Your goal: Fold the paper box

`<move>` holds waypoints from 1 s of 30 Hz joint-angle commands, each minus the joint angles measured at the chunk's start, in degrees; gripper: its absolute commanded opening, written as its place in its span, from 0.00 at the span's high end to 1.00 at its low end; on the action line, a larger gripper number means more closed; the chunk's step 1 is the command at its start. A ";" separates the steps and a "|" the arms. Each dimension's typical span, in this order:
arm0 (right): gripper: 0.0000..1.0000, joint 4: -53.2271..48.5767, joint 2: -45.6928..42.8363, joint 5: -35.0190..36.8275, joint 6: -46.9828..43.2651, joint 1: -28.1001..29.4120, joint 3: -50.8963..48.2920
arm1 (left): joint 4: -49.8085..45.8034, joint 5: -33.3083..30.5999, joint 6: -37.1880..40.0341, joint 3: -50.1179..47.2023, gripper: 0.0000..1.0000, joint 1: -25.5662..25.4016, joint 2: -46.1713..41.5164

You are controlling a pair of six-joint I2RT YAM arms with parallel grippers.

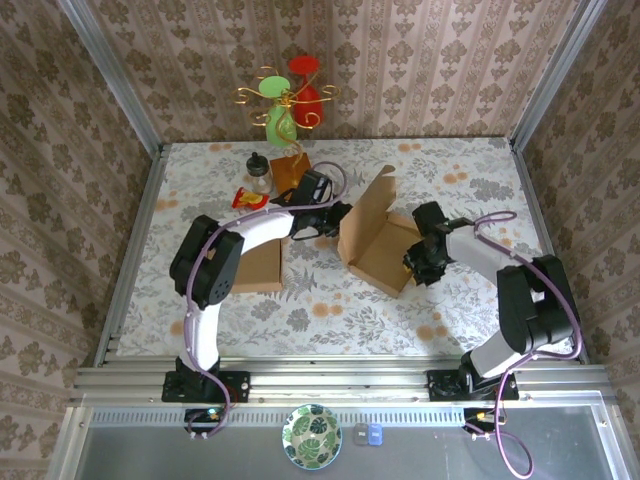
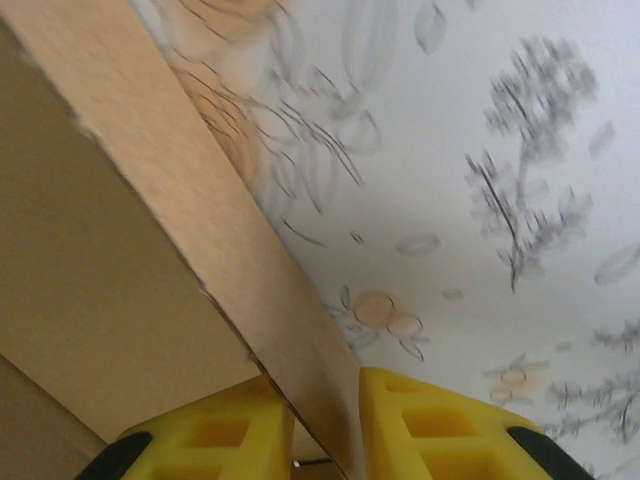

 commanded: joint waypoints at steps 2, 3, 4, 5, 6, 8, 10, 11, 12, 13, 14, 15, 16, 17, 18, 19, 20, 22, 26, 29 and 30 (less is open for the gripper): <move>0.70 2.08 -1.93 -0.52 13.30 3.61 1.30 | -0.69 2.24 1.86 3.62 0.65 1.00 1.60; 0.69 2.27 -1.69 -1.10 14.36 4.43 1.66 | -0.69 2.50 1.99 4.20 0.65 1.13 2.01; 0.69 2.73 -1.41 -1.94 15.88 5.45 2.02 | -0.78 2.94 2.23 4.84 0.65 1.12 2.53; 0.68 3.33 -1.22 -2.75 17.40 6.42 2.17 | -1.02 3.31 2.41 5.78 0.66 1.24 3.09; 0.67 3.91 -1.12 -3.26 18.34 7.17 2.29 | -1.12 3.72 2.61 6.32 0.66 1.20 3.53; 0.63 4.68 -1.08 -3.74 20.15 8.47 2.72 | -1.53 4.57 3.20 7.73 0.66 1.20 4.49; 0.59 4.56 -1.19 -4.04 20.37 9.20 3.38 | -1.74 5.42 3.85 8.71 0.66 1.31 5.33; 0.56 4.36 -1.27 -4.36 20.09 9.29 3.78 | -1.74 5.89 4.18 9.29 0.66 1.37 5.73; 0.53 4.13 -1.25 -4.64 19.44 9.39 4.14 | -1.74 6.34 4.48 9.67 0.67 1.46 6.08; 0.49 3.93 -1.27 -5.24 18.49 9.36 4.51 | -1.74 6.85 5.01 10.30 0.67 1.47 6.52; 0.47 3.70 -1.33 -5.85 17.18 9.32 4.90 | -2.12 6.87 5.51 10.87 0.67 1.55 6.99; 0.45 3.19 -1.52 -6.26 15.71 9.22 5.16 | -2.48 8.14 6.00 11.54 0.67 1.55 7.31; 0.43 2.20 -1.94 -6.07 13.42 9.09 5.64 | -3.14 8.64 6.49 12.09 0.67 1.64 7.67; 0.42 0.78 -2.51 -5.42 10.59 8.84 6.19 | -3.70 8.63 6.90 12.47 0.67 1.68 7.91; 0.41 -0.75 -3.08 -4.68 7.60 8.49 6.86 | -3.92 8.54 7.09 12.71 0.67 1.72 7.96; 0.39 -2.00 -3.91 -3.77 3.77 7.82 7.75 | -4.11 8.45 7.20 12.80 0.67 1.73 8.05; 0.39 -2.61 -4.74 -2.96 -1.78 6.93 8.53 | -4.16 8.37 7.29 12.88 0.67 1.86 8.05; 0.39 -3.86 -5.85 -1.61 -14.44 4.43 11.34 | -4.53 8.28 7.53 13.08 0.67 1.90 7.90; 0.44 -8.27 -4.83 1.42 -44.86 -2.73 18.94 | -5.32 7.80 7.98 13.23 0.67 1.90 7.49; 0.47 -6.80 -3.35 -0.66 -62.15 -7.89 20.10 | -6.00 7.66 8.42 13.59 0.67 1.90 7.52; 0.47 -6.33 -2.65 -0.54 -66.04 -8.91 20.07 | -6.27 7.66 8.56 13.77 0.67 1.90 7.52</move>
